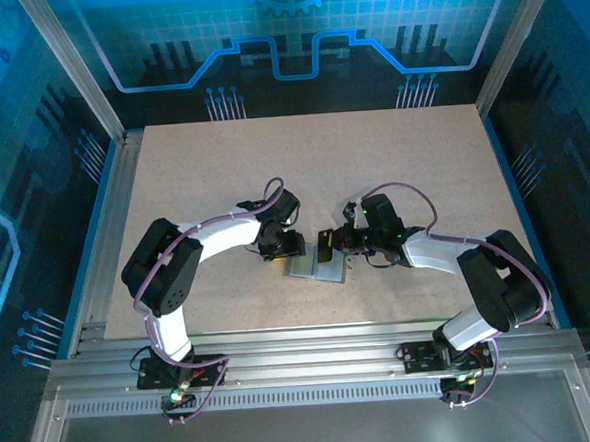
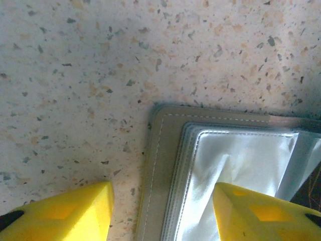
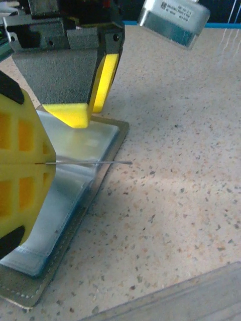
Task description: Put the credit cards into the card holder
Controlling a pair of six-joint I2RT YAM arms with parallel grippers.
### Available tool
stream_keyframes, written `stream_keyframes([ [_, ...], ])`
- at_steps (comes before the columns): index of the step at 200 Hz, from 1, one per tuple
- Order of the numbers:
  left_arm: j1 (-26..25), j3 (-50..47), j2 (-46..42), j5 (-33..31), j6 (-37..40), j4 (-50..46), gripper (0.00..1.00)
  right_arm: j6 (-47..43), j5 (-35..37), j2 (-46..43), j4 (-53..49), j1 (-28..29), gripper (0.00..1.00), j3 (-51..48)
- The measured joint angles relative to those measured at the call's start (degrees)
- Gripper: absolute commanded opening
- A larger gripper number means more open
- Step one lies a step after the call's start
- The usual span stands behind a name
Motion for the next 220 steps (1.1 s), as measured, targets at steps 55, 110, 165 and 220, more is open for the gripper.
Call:
stream_keyframes([
  [55,-0.63,0.00,0.22,-1.73,-0.02,0.44,0.51,1.42,-0.02,0.00,1.99,0.00,0.00,-0.07],
  [110,-0.70,-0.50,0.33,-2.60,-0.24,0.98,0.46,1.62,-0.02,0.02,2.40,0.00,0.00,-0.07],
  [165,-0.74,-1.66,-0.26,-2.95,-0.28,2.29,0.46,3.78,-1.55,2.69,6.29,0.00,0.00,-0.07],
  [220,-0.74,-2.36,-0.70,-2.99,-0.72,3.08,0.46,5.44,-1.51,5.09,7.96,0.02,0.00,-0.04],
])
